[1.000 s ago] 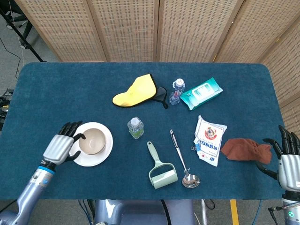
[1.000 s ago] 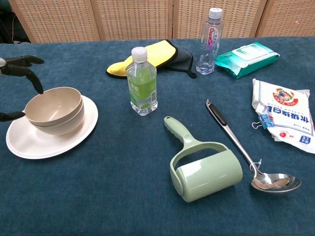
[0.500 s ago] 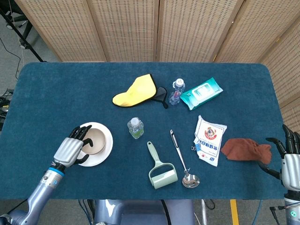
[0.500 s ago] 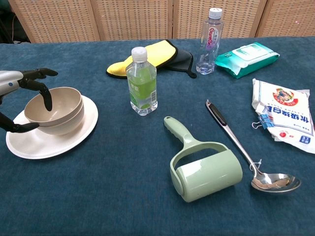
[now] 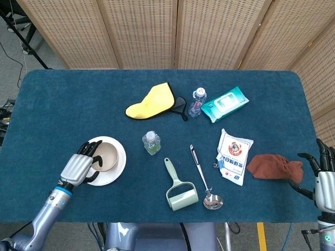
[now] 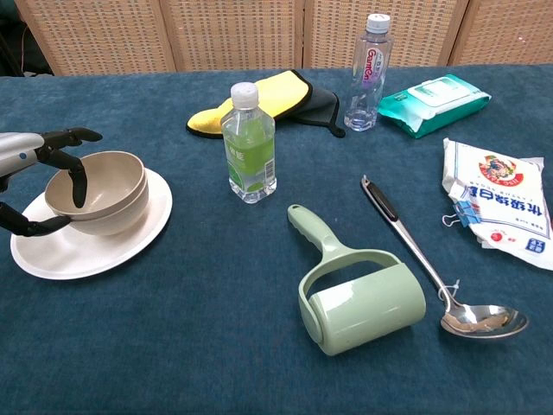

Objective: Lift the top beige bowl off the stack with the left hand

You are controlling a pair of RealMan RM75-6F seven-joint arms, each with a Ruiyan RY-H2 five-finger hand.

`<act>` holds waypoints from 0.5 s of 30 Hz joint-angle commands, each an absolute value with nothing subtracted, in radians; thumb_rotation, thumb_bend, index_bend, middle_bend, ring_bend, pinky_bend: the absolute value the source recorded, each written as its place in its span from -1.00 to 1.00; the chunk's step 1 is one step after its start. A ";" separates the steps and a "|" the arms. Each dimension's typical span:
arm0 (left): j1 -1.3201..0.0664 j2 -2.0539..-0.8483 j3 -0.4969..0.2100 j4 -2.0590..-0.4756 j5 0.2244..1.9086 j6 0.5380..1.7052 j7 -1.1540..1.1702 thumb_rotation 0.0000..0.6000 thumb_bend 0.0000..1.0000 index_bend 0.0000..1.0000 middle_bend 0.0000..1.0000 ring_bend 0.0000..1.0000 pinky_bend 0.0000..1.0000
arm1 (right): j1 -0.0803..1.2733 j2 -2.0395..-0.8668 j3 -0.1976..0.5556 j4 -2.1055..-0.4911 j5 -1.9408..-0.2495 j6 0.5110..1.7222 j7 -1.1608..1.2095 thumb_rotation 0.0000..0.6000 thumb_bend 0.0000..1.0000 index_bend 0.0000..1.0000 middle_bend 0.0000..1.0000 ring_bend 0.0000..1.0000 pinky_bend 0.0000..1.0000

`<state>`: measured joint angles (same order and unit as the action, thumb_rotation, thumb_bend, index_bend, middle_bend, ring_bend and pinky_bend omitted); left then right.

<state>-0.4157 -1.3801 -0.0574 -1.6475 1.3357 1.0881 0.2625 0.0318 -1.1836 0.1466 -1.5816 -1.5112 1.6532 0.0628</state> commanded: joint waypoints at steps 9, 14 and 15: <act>-0.416 -1.377 -0.054 -1.649 1.329 1.098 0.261 1.00 -0.10 0.29 -1.00 -1.00 -1.00 | 0.032 -1.183 0.150 -1.582 -1.508 1.651 0.070 1.00 -1.00 -0.42 -1.00 -1.00 -1.00; -0.416 -1.370 -0.053 -1.653 1.330 1.103 0.257 1.00 0.04 0.31 -1.00 -1.00 -1.00 | 0.032 -1.184 0.149 -1.581 -1.508 1.650 0.069 1.00 -1.00 -0.42 -1.00 -1.00 -1.00; -0.417 -1.370 -0.053 -1.654 1.330 1.104 0.258 1.00 0.06 0.32 -1.00 -1.00 -1.00 | 0.032 -1.184 0.149 -1.581 -1.508 1.650 0.069 1.00 -1.00 -0.42 -1.00 -1.00 -1.00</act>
